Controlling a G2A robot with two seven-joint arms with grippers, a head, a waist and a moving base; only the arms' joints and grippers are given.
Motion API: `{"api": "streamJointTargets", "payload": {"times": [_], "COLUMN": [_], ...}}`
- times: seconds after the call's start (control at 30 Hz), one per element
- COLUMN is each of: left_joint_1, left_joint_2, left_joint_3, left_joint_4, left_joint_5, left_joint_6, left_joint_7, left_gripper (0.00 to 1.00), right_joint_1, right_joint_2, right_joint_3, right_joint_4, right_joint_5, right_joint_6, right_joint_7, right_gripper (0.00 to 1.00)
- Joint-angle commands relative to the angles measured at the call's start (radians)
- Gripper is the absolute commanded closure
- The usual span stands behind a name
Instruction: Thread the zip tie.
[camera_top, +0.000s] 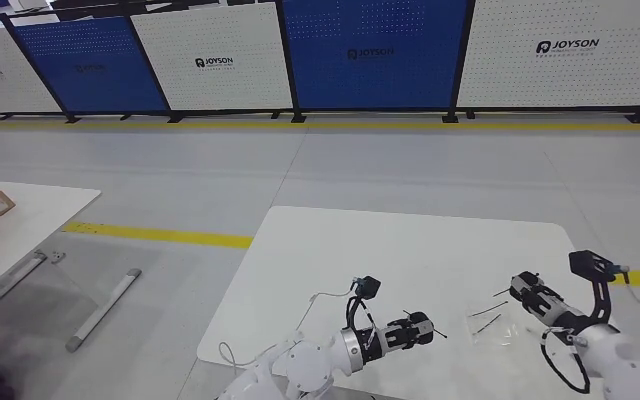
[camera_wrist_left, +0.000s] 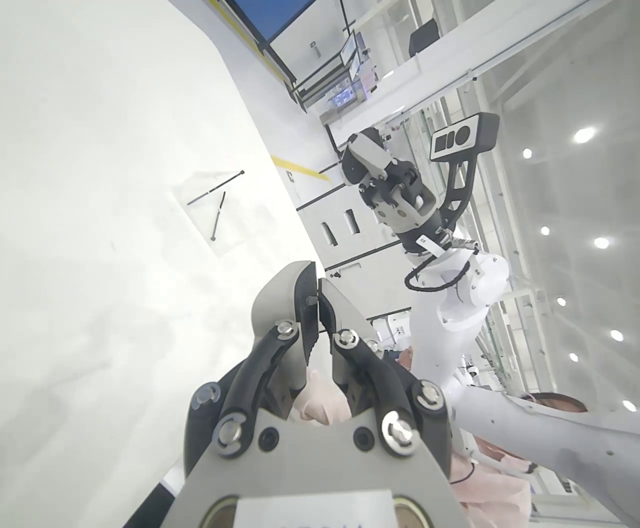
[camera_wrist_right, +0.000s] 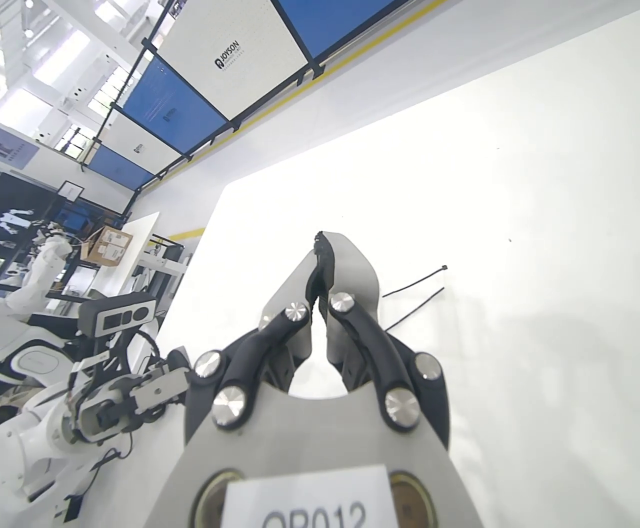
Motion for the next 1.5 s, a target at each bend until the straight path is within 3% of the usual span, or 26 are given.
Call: {"api": "streamJointTargets", "payload": {"times": [0.0,0.17,0.23,0.33,0.47,0.93,1.07,1.23,1.37,1.47], "left_joint_1": [0.000,0.000,0.000,0.006,-0.003,-0.004,-0.004,-0.004,-0.004,-0.004], "left_joint_2": [0.000,0.000,0.000,-0.004,-0.012,-0.013,-0.013,-0.013,-0.013,-0.013], "left_joint_3": [0.000,0.000,0.000,-0.006,0.019,0.026,0.026,0.026,0.026,0.026], "left_joint_4": [0.000,0.000,0.000,0.009,0.025,0.028,0.028,0.028,0.028,0.028], "left_joint_5": [0.000,0.000,0.000,-0.033,0.019,0.027,0.027,0.027,0.027,0.027], "left_joint_6": [0.000,0.000,0.000,-0.010,-0.016,-0.021,-0.021,-0.021,-0.021,-0.021], "left_joint_7": [0.000,0.000,0.000,0.061,0.146,0.149,0.149,0.149,0.149,0.149], "left_gripper": [1.00,1.00,1.00,1.00,1.00,1.00,1.00,1.00,1.00,1.00], "right_joint_1": [0.000,-0.005,-0.007,-0.007,0.000,0.000,-0.005,0.005,0.044,0.044], "right_joint_2": [0.000,-0.004,-0.011,-0.022,-0.034,-0.034,-0.042,-0.052,-0.060,-0.060], "right_joint_3": [0.000,-0.015,-0.035,-0.072,-0.113,-0.113,-0.114,-0.161,-0.207,-0.207], "right_joint_4": [0.000,-0.008,-0.018,-0.031,-0.022,-0.022,-0.022,-0.027,-0.002,-0.002], "right_joint_5": [0.000,0.001,0.017,0.052,0.068,0.068,0.089,0.072,0.056,0.056], "right_joint_6": [0.000,-0.008,0.018,0.048,0.065,0.065,0.060,0.065,0.065,0.065], "right_joint_7": [0.000,-0.025,-0.064,-0.112,-0.149,-0.149,-0.196,-0.204,-0.131,-0.131], "right_gripper": [1.00,1.00,1.00,1.00,1.00,1.00,1.00,1.00,1.00,1.00]}}
